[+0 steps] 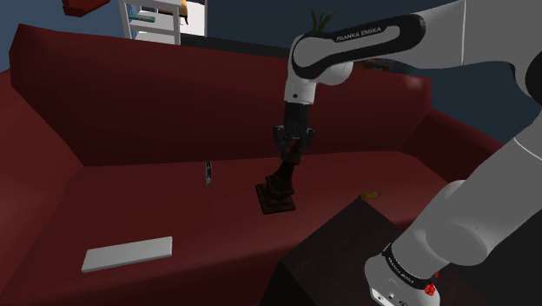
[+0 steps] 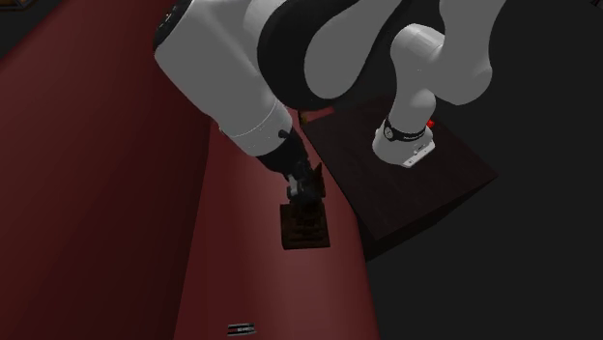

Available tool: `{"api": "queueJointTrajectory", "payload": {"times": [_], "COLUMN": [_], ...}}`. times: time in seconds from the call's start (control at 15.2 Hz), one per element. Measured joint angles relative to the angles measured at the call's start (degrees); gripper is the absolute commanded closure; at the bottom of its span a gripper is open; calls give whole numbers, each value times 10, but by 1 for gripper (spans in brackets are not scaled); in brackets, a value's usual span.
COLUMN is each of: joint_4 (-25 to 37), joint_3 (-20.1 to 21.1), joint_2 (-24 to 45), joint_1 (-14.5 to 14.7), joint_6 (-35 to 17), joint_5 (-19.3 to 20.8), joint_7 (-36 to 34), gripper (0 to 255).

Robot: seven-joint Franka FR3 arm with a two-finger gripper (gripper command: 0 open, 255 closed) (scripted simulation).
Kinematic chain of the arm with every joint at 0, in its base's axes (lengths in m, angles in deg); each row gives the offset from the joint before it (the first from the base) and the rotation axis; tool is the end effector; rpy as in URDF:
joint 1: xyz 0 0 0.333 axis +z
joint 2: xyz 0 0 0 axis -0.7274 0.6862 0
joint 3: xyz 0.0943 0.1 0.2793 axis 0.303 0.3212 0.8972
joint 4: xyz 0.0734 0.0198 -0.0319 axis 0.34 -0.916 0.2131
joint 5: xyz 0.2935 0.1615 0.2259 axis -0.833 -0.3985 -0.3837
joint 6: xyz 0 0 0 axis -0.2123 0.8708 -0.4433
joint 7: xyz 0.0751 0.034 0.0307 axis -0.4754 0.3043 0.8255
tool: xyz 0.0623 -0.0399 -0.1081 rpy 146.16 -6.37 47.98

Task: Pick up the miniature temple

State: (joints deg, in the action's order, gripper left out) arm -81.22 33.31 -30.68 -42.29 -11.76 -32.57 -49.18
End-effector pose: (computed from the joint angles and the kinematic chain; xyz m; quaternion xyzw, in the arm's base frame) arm 0.4680 0.1073 0.3718 -0.9599 0.1649 0.2101 0.0847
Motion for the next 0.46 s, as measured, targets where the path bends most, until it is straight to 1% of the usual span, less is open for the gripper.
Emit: {"api": "queueJointTrajectory", "payload": {"times": [0.46], "joint_4": [32], "joint_3": [-1], "joint_2": [-17], "joint_1": [-1], "joint_6": [47], "joint_5": [2], "joint_7": [-12], "gripper": [255]}}
